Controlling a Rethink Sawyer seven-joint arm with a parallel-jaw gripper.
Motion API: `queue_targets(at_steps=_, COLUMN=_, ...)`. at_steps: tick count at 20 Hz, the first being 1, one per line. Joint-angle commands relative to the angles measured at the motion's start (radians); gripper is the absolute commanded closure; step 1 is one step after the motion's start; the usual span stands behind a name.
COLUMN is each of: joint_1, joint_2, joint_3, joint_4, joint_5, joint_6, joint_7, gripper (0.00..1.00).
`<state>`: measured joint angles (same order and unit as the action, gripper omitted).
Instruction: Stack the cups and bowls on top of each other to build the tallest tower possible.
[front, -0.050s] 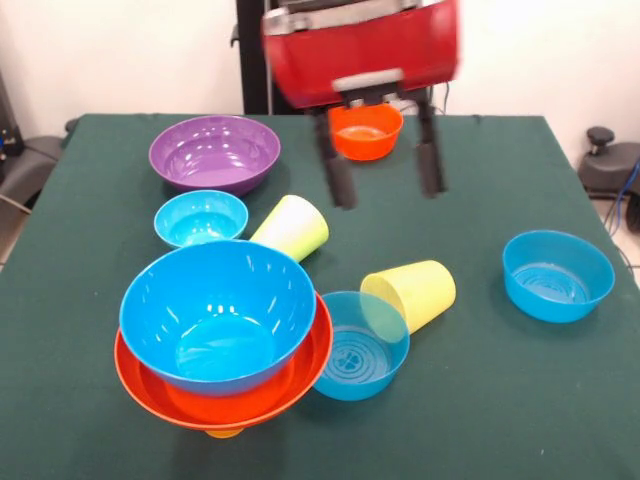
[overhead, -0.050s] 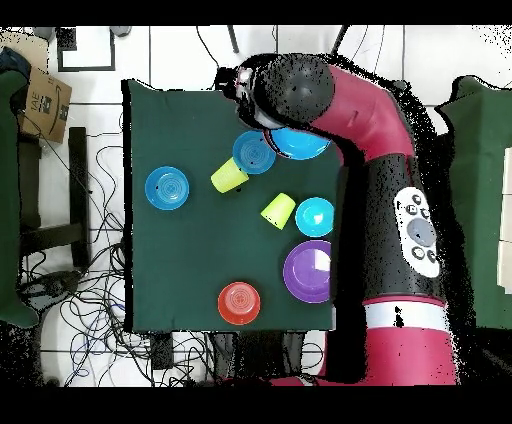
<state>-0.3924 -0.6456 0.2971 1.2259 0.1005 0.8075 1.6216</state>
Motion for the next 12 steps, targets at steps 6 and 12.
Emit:
queue_targets(at_steps=6, joint_1=-0.015, joint_2=-0.043, joint_3=0.143, joint_4=0.256, joint_5=-0.094, joint_6=0.006, joint_7=-0.17, gripper=0.0)
queue_targets(at_steps=12, joint_1=-0.006, joint_2=-0.11, joint_3=0.065, joint_4=0.291, joint_5=-0.141, joint_6=0.044, joint_7=-0.077, gripper=0.0)
